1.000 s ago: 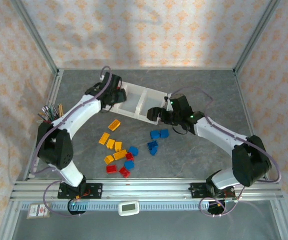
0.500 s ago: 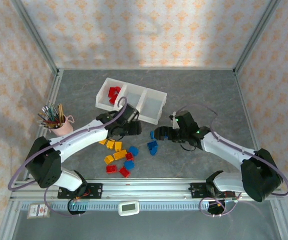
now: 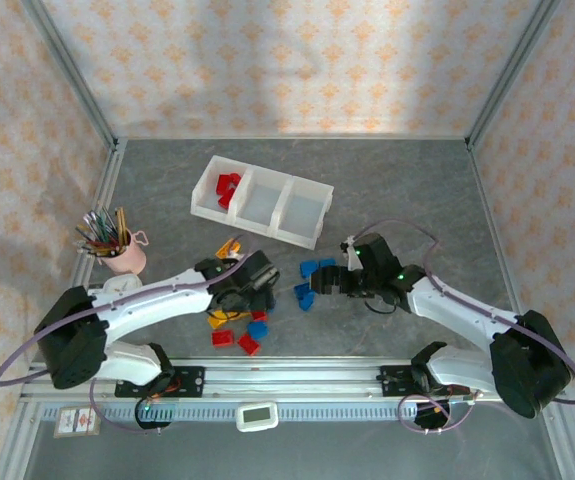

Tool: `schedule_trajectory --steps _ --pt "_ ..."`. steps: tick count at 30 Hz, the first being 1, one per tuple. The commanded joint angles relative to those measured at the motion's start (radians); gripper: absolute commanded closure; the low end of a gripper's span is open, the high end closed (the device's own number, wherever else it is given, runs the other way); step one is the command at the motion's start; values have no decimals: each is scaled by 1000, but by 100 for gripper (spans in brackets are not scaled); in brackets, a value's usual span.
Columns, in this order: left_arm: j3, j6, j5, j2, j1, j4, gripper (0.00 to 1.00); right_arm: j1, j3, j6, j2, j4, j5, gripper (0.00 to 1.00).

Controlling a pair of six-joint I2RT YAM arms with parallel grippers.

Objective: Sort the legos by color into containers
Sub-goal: Pick up the lego from the middle-left of the table.

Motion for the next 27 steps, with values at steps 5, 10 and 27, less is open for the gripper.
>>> schedule_trajectory --steps 5,10,27 --pt "-43 -147 27 -44 -33 72 30 10 -11 -10 -9 12 1 0" --pt "-50 -160 42 -18 -44 94 32 10 -16 -9 -3 22 2 0" --pt "-49 -140 22 100 -58 138 56 10 -24 -9 2 38 10 0"
